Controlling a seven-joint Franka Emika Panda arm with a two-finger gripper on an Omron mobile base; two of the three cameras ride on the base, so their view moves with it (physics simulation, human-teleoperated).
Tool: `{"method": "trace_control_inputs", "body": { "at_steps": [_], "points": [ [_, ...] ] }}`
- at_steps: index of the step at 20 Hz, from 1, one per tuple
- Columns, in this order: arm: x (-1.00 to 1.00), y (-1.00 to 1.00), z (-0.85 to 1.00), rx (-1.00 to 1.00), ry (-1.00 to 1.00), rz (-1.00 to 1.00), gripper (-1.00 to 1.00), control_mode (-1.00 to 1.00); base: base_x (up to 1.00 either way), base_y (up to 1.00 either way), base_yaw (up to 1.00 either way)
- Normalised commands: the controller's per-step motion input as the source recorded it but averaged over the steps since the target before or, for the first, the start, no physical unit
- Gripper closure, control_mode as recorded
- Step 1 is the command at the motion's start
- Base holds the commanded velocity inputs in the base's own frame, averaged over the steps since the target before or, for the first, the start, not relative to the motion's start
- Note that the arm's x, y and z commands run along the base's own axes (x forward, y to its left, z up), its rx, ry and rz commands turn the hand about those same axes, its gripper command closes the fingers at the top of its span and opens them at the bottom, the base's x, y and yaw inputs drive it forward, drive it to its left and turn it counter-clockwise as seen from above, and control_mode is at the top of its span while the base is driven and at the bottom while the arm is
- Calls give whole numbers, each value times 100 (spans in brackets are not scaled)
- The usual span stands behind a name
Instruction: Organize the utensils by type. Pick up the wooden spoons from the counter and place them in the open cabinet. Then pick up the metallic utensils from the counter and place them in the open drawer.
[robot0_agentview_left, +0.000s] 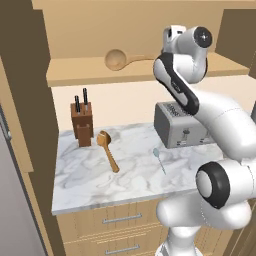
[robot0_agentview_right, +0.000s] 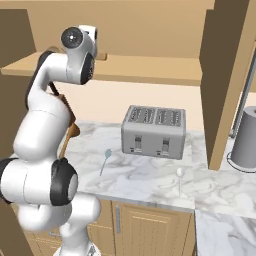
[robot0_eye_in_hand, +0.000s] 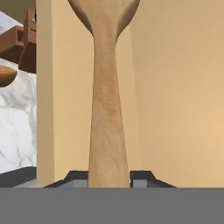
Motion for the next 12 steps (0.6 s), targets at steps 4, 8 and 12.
{"method": "trace_control_inputs", "body": {
  "at_steps": [4,8,12],
  "points": [
    [31,4,0,-1,-3,0,100,-100,0,0,0],
    [28,7,-7,-2,-6,0,100,-100,0,0,0],
    [33,8,-12,-1,-3,0,100,-100,0,0,0]
  ]
}}
